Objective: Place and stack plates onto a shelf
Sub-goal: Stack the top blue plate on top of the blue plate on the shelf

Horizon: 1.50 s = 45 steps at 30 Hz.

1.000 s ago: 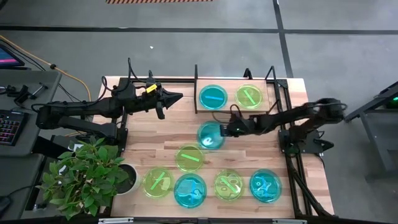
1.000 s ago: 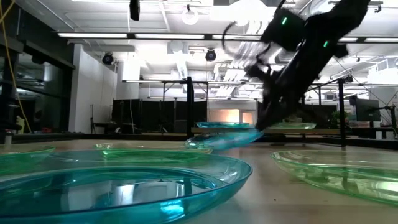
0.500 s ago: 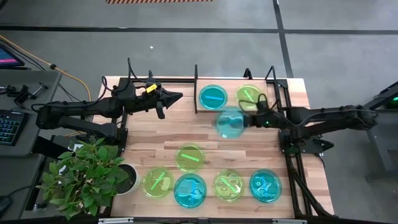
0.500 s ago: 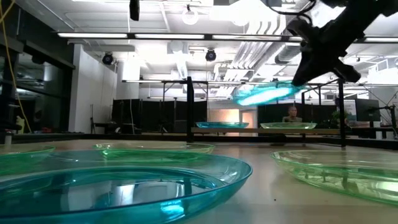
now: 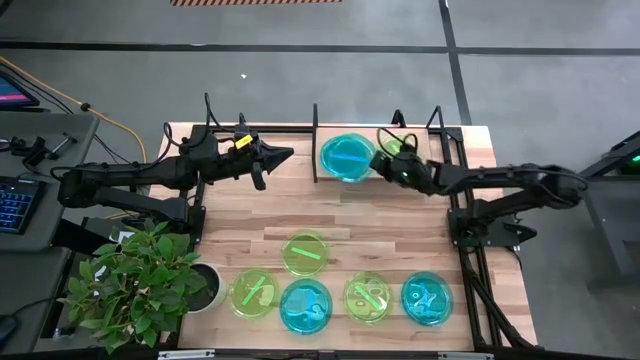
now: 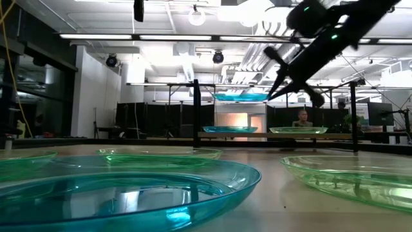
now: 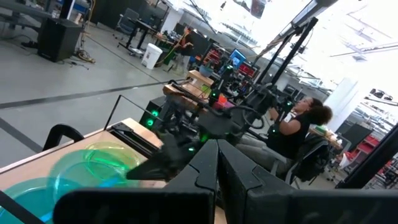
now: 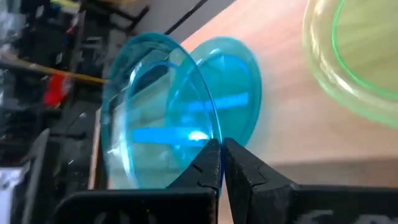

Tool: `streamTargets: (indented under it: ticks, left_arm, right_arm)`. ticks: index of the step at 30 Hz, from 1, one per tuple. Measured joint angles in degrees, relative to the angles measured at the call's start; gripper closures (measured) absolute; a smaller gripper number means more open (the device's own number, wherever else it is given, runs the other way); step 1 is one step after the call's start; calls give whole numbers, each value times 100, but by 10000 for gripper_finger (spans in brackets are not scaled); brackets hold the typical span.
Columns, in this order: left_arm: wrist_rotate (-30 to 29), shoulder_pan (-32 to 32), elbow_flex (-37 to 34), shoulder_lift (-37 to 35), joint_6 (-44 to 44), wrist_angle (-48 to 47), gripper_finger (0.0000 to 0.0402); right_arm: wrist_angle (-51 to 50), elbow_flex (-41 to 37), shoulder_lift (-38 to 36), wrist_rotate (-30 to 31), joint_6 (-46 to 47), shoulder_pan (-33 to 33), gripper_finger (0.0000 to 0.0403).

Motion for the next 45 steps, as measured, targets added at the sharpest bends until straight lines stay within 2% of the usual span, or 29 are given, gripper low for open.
streamTargets:
  ticks: [6, 12, 25, 29, 34, 40, 45]
  left_arm:
    - [0, 0, 0, 0, 0, 0, 402]
    - [0, 0, 0, 0, 4, 0, 402]
    - [0, 0, 0, 0, 11, 0, 401]
    - [0, 0, 0, 0, 12, 0, 402]
    - [0, 0, 0, 0, 9, 2, 402]
    - [0, 0, 0, 0, 9, 0, 402]
    - [0, 0, 0, 0, 8, 0, 402]
  right_arm:
    - [-29, 441, 883, -320, 37, -556, 403]
    - [-29, 838, 1483, -453, -106, -682, 403]
    - [-30, 977, 1836, -392, -2, -682, 395]
    - [50, 977, 1836, -390, -17, -682, 366]
    - [183, 977, 1813, -443, -206, -690, 303]
    - [161, 979, 1768, -1287, -639, -920, 234]
    - [61, 979, 1755, -1694, -776, -1052, 216]
